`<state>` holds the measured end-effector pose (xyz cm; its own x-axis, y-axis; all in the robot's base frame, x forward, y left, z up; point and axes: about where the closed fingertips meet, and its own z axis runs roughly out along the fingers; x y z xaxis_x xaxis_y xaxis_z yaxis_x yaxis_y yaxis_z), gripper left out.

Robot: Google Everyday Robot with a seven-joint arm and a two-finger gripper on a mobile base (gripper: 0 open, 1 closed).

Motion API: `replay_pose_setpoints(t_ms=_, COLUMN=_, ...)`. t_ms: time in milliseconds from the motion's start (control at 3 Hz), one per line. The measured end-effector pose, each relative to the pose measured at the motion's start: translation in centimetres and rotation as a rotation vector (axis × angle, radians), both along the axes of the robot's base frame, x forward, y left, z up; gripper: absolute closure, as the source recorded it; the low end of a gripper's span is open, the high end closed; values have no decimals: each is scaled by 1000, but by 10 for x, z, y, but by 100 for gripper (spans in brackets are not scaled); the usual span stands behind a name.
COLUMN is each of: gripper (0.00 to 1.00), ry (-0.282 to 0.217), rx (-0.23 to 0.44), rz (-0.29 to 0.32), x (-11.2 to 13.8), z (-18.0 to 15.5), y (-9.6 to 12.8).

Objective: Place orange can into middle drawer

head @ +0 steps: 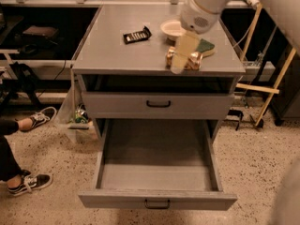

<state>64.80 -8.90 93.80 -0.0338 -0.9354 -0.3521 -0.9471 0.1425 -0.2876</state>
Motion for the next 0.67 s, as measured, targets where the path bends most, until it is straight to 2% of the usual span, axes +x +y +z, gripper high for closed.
replay_pose_setpoints(t_ms=333, gripper=0, ry=-3, rx=-17, rz=8, x=53, z=-6, y=25)
replay_pose_setpoints(t_ms=667, gripper=0, ry=33, rx=-21, rz=-48, x=90, z=-26, y=18)
